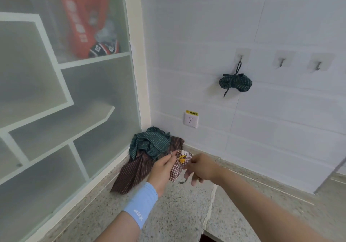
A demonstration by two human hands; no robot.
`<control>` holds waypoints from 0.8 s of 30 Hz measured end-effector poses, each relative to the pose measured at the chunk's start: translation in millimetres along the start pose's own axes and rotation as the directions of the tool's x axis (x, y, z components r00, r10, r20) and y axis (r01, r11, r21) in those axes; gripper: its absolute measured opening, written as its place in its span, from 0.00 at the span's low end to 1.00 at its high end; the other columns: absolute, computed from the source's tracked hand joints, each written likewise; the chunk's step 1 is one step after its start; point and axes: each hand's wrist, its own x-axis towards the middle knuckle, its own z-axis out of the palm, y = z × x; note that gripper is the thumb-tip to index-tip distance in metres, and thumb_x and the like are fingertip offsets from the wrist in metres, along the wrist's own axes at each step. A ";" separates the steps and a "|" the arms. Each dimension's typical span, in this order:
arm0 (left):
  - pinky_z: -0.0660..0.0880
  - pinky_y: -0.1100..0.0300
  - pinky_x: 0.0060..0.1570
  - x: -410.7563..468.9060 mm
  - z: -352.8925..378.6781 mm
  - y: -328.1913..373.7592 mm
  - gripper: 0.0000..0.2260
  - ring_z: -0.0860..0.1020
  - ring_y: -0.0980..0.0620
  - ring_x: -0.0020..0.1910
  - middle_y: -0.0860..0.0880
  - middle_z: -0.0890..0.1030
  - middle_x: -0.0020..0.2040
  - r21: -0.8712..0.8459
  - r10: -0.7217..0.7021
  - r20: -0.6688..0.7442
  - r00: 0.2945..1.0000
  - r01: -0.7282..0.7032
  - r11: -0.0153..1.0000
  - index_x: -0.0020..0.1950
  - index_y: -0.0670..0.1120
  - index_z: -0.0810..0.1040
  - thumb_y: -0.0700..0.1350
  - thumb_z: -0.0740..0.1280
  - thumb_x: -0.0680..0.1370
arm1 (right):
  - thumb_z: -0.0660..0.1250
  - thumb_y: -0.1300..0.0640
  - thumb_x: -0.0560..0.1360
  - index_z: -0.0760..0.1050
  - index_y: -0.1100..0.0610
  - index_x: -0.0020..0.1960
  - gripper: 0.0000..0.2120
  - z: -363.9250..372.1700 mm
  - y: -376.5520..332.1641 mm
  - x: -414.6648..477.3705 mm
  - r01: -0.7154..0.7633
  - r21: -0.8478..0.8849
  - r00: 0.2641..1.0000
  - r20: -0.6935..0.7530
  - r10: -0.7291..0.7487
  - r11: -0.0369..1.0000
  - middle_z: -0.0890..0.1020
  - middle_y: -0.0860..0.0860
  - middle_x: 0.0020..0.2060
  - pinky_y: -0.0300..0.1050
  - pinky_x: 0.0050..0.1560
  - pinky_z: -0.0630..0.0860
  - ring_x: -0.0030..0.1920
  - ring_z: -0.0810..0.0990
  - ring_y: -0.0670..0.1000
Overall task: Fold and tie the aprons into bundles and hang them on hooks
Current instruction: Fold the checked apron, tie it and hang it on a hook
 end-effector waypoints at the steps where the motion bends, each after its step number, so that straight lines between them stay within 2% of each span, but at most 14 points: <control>1: 0.75 0.61 0.60 3.5 0.6 -5.5 0.12 0.80 0.59 0.59 0.56 0.83 0.59 0.044 0.020 0.007 1.000 -0.020 0.999 0.62 0.58 0.79 0.47 0.61 0.83 | 0.63 0.64 0.79 0.81 0.59 0.51 0.08 0.9 1.8 4.4 -0.058 0.174 0.998 0.020 0.055 0.983 0.87 0.54 0.42 0.39 0.27 0.71 0.36 0.85 0.53; 4: 0.75 0.63 0.58 9.8 -0.3 -19.0 0.12 0.80 0.60 0.58 0.55 0.83 0.58 0.109 0.076 -0.001 0.997 -0.076 0.991 0.58 0.59 0.81 0.43 0.62 0.83 | 0.56 0.61 0.82 0.79 0.63 0.57 0.13 4.6 7.0 18.2 -0.203 0.533 0.979 0.086 0.186 0.821 0.87 0.56 0.48 0.43 0.34 0.81 0.46 0.87 0.56; 6: 0.74 0.68 0.55 15.4 -3.1 -29.4 0.12 0.79 0.62 0.57 0.56 0.83 0.58 0.169 0.099 -0.019 0.995 -0.094 0.981 0.58 0.56 0.82 0.42 0.64 0.82 | 0.54 0.52 0.83 0.76 0.65 0.60 0.19 6.9 16.4 32.1 -0.283 0.669 0.958 0.173 0.227 0.687 0.85 0.60 0.50 0.51 0.42 0.83 0.49 0.86 0.61; 7: 0.74 0.70 0.54 17.8 -4.6 -34.2 0.11 0.79 0.63 0.56 0.56 0.83 0.57 0.207 0.114 -0.015 0.993 -0.109 0.972 0.58 0.55 0.83 0.42 0.64 0.81 | 0.56 0.48 0.83 0.76 0.66 0.61 0.22 8.8 22.4 39.5 -0.309 0.681 0.951 0.207 0.231 0.664 0.85 0.61 0.50 0.52 0.45 0.83 0.50 0.85 0.62; 9: 0.75 0.69 0.51 24.3 -7.3 -44.6 0.09 0.80 0.63 0.53 0.56 0.84 0.53 0.288 0.121 -0.009 0.993 -0.114 0.951 0.54 0.53 0.85 0.45 0.65 0.81 | 0.63 0.50 0.81 0.78 0.65 0.61 0.19 14.9 35.0 53.3 -0.317 0.626 0.948 0.211 0.237 0.712 0.85 0.62 0.51 0.52 0.46 0.84 0.49 0.85 0.61; 12: 0.77 0.58 0.46 40.0 -12.8 -68.0 0.12 0.81 0.58 0.41 0.55 0.84 0.38 0.450 0.090 -0.047 0.995 -0.059 0.891 0.41 0.50 0.86 0.51 0.67 0.80 | 0.69 0.60 0.77 0.79 0.67 0.58 0.13 28.8 56.7 71.1 -0.279 0.588 0.960 0.148 0.239 0.759 0.85 0.64 0.51 0.51 0.47 0.84 0.48 0.85 0.59; 13: 0.77 0.56 0.47 46.2 -14.7 -77.6 0.14 0.80 0.57 0.37 0.55 0.83 0.34 0.508 0.072 -0.063 0.995 -0.030 0.861 0.38 0.49 0.84 0.54 0.67 0.79 | 0.70 0.62 0.77 0.80 0.67 0.58 0.12 33.8 66.1 76.4 -0.267 0.587 0.963 0.127 0.238 0.764 0.84 0.64 0.51 0.51 0.47 0.84 0.49 0.85 0.59; 15: 0.75 0.50 0.56 59.0 -19.3 -99.5 0.18 0.79 0.55 0.35 0.53 0.81 0.31 0.634 0.052 -0.085 0.995 0.014 0.773 0.35 0.47 0.82 0.59 0.64 0.76 | 0.71 0.63 0.75 0.80 0.65 0.59 0.13 43.9 86.3 87.2 -0.246 0.571 0.967 0.096 0.235 0.783 0.84 0.60 0.52 0.51 0.47 0.84 0.50 0.85 0.58; 16: 0.74 0.49 0.57 64.6 -19.3 -108.3 0.19 0.78 0.55 0.34 0.52 0.80 0.30 0.684 0.047 -0.090 0.995 0.028 0.729 0.34 0.47 0.81 0.60 0.63 0.75 | 0.72 0.63 0.75 0.79 0.64 0.60 0.14 49.5 96.5 92.2 -0.236 0.552 0.970 0.084 0.229 0.800 0.83 0.58 0.52 0.50 0.47 0.84 0.50 0.85 0.56; 19: 0.72 0.54 0.54 73.9 -13.6 -131.4 0.21 0.74 0.55 0.33 0.53 0.76 0.27 0.806 0.021 -0.106 0.994 0.073 0.588 0.27 0.48 0.74 0.57 0.64 0.77 | 0.74 0.63 0.72 0.78 0.61 0.63 0.19 70.5 130.4 106.7 -0.198 0.443 0.978 0.031 0.206 0.874 0.85 0.52 0.51 0.44 0.51 0.82 0.50 0.85 0.49; 20: 0.69 0.56 0.55 76.0 -10.6 -138.9 0.21 0.74 0.56 0.37 0.55 0.76 0.29 0.847 0.000 -0.095 0.996 0.081 0.526 0.27 0.51 0.74 0.55 0.64 0.79 | 0.74 0.64 0.72 0.77 0.61 0.64 0.21 77.0 141.1 111.0 -0.190 0.415 0.980 0.023 0.198 0.890 0.85 0.51 0.51 0.40 0.52 0.81 0.51 0.84 0.47; 21: 0.65 0.58 0.57 78.8 -7.7 -147.3 0.18 0.73 0.56 0.45 0.58 0.78 0.35 0.874 -0.013 -0.072 0.997 0.070 0.481 0.30 0.54 0.78 0.53 0.64 0.80 | 0.74 0.64 0.72 0.77 0.60 0.65 0.21 82.5 150.9 115.4 -0.186 0.396 0.981 0.018 0.195 0.899 0.85 0.50 0.52 0.36 0.50 0.80 0.51 0.84 0.45; 23: 0.62 0.67 0.58 85.4 -4.6 -167.5 0.11 0.71 0.56 0.56 0.57 0.80 0.49 0.850 -0.054 -0.048 0.997 0.069 0.522 0.45 0.50 0.87 0.50 0.65 0.80 | 0.74 0.64 0.72 0.77 0.60 0.65 0.21 91.8 170.5 124.1 -0.195 0.390 0.978 0.013 0.206 0.900 0.84 0.49 0.51 0.32 0.47 0.78 0.50 0.83 0.42; 24: 0.64 0.70 0.57 87.4 -3.8 -177.4 0.10 0.73 0.56 0.56 0.54 0.81 0.52 0.819 -0.079 -0.053 0.995 0.089 0.566 0.49 0.47 0.87 0.48 0.66 0.80 | 0.74 0.65 0.72 0.77 0.60 0.64 0.21 96.0 178.1 127.0 -0.206 0.400 0.975 0.010 0.220 0.893 0.84 0.49 0.51 0.31 0.46 0.78 0.49 0.82 0.41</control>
